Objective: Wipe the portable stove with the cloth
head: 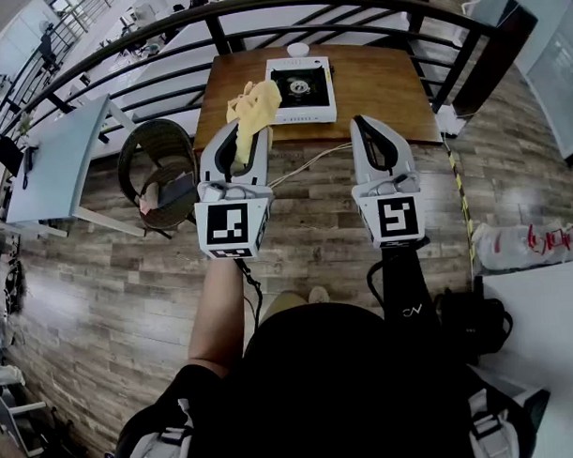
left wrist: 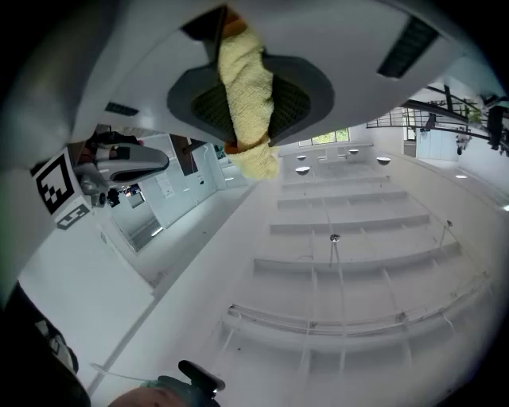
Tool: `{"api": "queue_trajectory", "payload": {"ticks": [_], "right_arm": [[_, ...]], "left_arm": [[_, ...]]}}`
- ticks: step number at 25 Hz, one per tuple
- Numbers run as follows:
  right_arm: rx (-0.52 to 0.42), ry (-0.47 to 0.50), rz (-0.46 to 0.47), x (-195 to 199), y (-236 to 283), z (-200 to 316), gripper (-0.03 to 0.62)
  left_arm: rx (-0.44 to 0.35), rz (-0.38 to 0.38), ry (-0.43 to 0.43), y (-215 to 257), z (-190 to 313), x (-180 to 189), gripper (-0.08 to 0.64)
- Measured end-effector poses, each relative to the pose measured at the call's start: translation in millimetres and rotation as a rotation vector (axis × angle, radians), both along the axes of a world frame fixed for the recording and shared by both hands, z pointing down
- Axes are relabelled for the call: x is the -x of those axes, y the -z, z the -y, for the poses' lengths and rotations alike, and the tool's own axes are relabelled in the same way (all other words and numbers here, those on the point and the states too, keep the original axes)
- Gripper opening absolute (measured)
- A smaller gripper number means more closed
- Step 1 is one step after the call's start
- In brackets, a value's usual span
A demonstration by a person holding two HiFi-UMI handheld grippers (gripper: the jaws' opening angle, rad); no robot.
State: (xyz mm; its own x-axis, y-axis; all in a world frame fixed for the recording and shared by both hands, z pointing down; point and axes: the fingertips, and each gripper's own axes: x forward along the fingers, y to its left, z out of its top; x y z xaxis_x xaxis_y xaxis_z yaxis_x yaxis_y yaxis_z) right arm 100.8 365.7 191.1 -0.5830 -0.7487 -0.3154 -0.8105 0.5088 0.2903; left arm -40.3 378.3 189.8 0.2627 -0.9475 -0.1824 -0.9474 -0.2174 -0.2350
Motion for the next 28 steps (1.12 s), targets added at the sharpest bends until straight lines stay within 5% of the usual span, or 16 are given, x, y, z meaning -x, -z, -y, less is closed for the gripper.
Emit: {"api": "queue_trajectory", "payload": {"ticks": [16,28], "right_arm": [[0.106,-0.041,-0.052,-10.7,-35.8,28.6,0.0],[0.168,-0.078,-0.087,28.5,-60.4,164.7,0.0]], "left_arm": [[0.009,-0.035,-0.062,-7.2,19.9,-9.7,0.091],[0.029,-0.051,-0.094,-24.5,164.5,25.9,0.091]]}}
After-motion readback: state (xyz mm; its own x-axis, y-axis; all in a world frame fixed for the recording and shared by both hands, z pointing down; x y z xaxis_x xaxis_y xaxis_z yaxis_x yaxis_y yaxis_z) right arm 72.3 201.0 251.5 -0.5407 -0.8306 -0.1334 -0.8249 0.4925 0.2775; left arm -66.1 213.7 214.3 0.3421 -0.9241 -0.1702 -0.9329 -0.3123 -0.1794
